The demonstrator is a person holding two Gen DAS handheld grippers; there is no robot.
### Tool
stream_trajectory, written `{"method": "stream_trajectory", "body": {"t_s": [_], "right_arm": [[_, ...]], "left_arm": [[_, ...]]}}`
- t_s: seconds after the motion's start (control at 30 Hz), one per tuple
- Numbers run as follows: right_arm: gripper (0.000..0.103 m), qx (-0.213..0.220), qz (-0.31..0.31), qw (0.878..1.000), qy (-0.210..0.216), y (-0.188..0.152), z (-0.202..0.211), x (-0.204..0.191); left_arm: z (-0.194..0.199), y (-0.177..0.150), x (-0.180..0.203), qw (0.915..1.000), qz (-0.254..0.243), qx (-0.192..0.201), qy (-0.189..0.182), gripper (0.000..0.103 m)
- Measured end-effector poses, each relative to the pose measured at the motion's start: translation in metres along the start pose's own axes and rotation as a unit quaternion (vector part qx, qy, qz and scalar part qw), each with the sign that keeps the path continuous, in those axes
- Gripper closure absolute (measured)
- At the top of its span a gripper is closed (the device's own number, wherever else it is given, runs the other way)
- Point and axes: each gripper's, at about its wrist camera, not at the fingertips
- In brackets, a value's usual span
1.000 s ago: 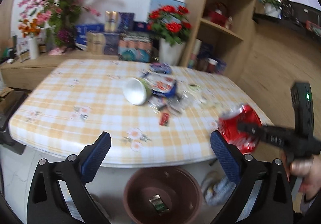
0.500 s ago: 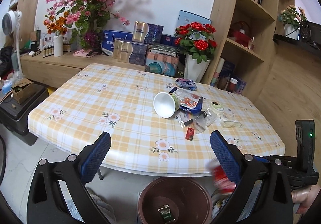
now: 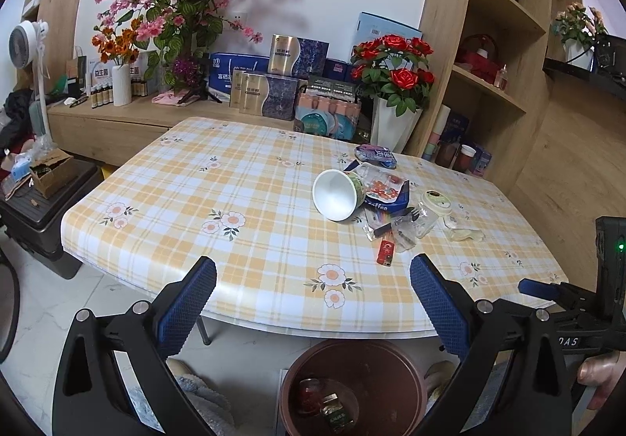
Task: Collect trash
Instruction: 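Move both grippers back over the table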
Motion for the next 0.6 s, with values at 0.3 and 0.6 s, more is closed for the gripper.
{"method": "stream_trajectory", "body": {"t_s": [0.3, 0.6], "right_arm": [[0.006, 0.013, -0.009, 0.999, -0.039, 0.009, -0.008, 0.027], [0.006, 0.037, -0.028, 0.997, -0.057, 0.021, -0.008, 0.057]], "left_arm": [[-0.025, 0.008, 0.006, 0.9997, -0.018, -0.011, 0.011, 0.006], [-0.048, 0.022, 0.02, 0.9995, -0.025, -0.02, -0.004, 0.006]]}}
Point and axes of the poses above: each gripper's, at about its wrist camera, not at the fingertips, and z roughly against the way its jaws point, x to its right, y to its top, and after that the axes turned 8 degrees about -y, right-handed
